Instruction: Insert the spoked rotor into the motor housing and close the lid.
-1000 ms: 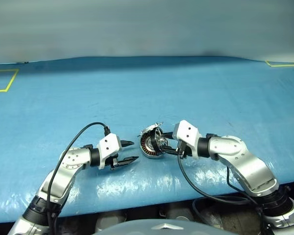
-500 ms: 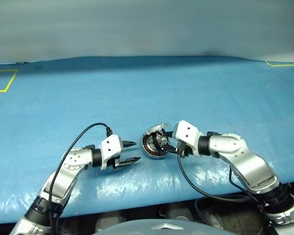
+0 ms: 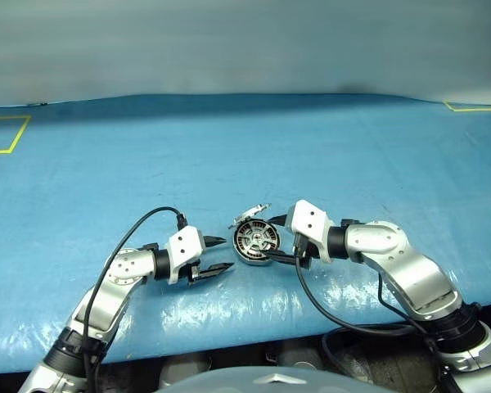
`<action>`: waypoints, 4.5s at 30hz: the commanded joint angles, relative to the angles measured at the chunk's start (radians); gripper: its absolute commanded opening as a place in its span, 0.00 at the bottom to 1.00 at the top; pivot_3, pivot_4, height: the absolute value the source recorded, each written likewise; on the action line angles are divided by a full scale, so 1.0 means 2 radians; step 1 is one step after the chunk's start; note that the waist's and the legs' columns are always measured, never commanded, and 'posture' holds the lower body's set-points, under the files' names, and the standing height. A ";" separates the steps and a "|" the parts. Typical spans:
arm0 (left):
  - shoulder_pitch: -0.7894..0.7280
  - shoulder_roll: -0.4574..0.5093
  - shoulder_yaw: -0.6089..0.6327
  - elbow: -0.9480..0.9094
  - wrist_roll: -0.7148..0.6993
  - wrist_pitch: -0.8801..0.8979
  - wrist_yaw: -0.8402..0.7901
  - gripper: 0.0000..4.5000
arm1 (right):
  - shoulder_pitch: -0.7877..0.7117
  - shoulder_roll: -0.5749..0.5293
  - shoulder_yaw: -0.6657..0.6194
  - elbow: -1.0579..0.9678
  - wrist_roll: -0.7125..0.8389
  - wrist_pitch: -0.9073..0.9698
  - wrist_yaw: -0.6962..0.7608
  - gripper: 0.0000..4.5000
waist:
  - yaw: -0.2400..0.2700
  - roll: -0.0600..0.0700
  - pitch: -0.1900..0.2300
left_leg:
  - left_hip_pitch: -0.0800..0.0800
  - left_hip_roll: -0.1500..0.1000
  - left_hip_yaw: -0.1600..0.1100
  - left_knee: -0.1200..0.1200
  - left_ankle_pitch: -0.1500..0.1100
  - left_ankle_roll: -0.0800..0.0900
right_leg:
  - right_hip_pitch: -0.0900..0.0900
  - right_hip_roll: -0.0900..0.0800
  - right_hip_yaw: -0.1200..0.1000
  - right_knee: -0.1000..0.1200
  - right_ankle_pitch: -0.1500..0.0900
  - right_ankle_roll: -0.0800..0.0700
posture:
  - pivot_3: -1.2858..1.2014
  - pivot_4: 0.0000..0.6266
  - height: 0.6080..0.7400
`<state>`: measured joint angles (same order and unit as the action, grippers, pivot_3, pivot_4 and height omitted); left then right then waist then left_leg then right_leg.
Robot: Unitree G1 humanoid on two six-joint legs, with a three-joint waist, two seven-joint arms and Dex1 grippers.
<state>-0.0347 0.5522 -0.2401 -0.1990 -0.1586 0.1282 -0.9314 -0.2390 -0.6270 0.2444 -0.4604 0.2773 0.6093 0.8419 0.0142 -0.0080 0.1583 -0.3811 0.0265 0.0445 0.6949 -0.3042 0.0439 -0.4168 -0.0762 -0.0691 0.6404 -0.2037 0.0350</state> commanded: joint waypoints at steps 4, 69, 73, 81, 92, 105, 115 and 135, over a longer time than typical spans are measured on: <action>0.001 -0.006 0.002 -0.002 -0.005 -0.015 0.003 0.59 | 0.019 0.029 0.003 0.007 0.008 -0.006 -0.019 0.39 | 0.001 0.000 0.000 | 0.000 0.000 0.000 0.000 0.000 0.000 | 0.000 0.000 0.000 0.000 0.000 0.000 | 0.52 0.24 1.00; -0.249 -0.106 -0.071 0.197 0.019 -0.060 -0.072 0.01 | 0.222 0.000 -0.108 -0.157 0.090 0.023 -0.113 0.00 | 0.001 -0.001 0.000 | -0.001 -0.001 0.000 0.000 -0.001 0.002 | 0.001 0.000 0.000 -0.003 0.002 0.003 | 0.52 0.24 1.00; -0.230 -0.109 -0.093 0.190 0.032 -0.068 -0.082 0.01 | 0.223 0.002 -0.111 -0.164 0.091 0.023 -0.121 0.00 | 0.002 -0.001 0.000 | -0.001 -0.001 0.001 0.000 -0.001 0.002 | 0.001 0.000 0.000 -0.005 0.002 0.003 | 0.52 0.24 1.00; -0.202 -0.102 -0.124 0.185 0.066 -0.074 -0.082 0.01 | 0.198 0.014 -0.122 -0.155 0.108 0.019 -0.125 0.00 | 0.003 -0.001 -0.001 | -0.002 -0.001 0.001 0.000 -0.002 0.003 | 0.001 0.000 0.001 -0.006 0.003 0.005 | 0.52 0.24 1.00; -0.173 -0.084 -0.001 0.064 -0.057 -0.008 -0.060 0.00 | 0.145 0.031 -0.075 -0.123 0.069 0.013 -0.149 0.09 | 0.000 0.000 -0.001 | -0.002 -0.001 0.001 0.001 -0.002 0.003 | 0.001 0.000 0.001 -0.006 0.004 0.005 | 0.52 0.24 1.00; -0.016 0.003 0.049 -0.050 -0.065 0.053 -0.007 0.00 | 0.100 0.028 -0.012 -0.042 0.011 -0.022 -0.117 1.00 | 0.001 0.000 -0.001 | -0.002 -0.001 0.002 0.001 -0.002 0.003 | 0.001 0.000 0.001 -0.007 0.003 0.005 | 0.52 0.24 1.00; 0.019 0.011 0.047 -0.084 -0.063 0.062 0.007 0.00 | 0.059 0.031 0.033 0.045 -0.060 -0.054 -0.109 1.00 | 0.000 0.000 -0.001 | -0.001 -0.001 0.002 0.001 -0.002 0.002 | 0.001 0.000 0.001 -0.006 0.003 0.003 | 0.52 0.24 1.00; 0.004 -0.001 0.023 -0.066 -0.042 0.051 0.021 0.00 | 0.085 0.074 0.025 0.062 -0.047 -0.015 -0.110 0.67 | -0.001 0.000 -0.002 | 0.000 -0.001 0.002 0.001 -0.002 0.003 | 0.002 0.000 0.002 -0.006 0.003 0.003 | 0.52 0.24 1.00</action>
<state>-0.0164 0.5535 -0.1896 -0.3183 -0.2443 0.2497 -0.8895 -0.0914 -0.4748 0.2898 -0.3834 0.1996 0.5468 0.6359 0.0123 -0.0074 0.1549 -0.3809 0.0257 0.0481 0.6962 -0.3074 0.0489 -0.4124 -0.0757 -0.0659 0.6289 -0.1985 0.0407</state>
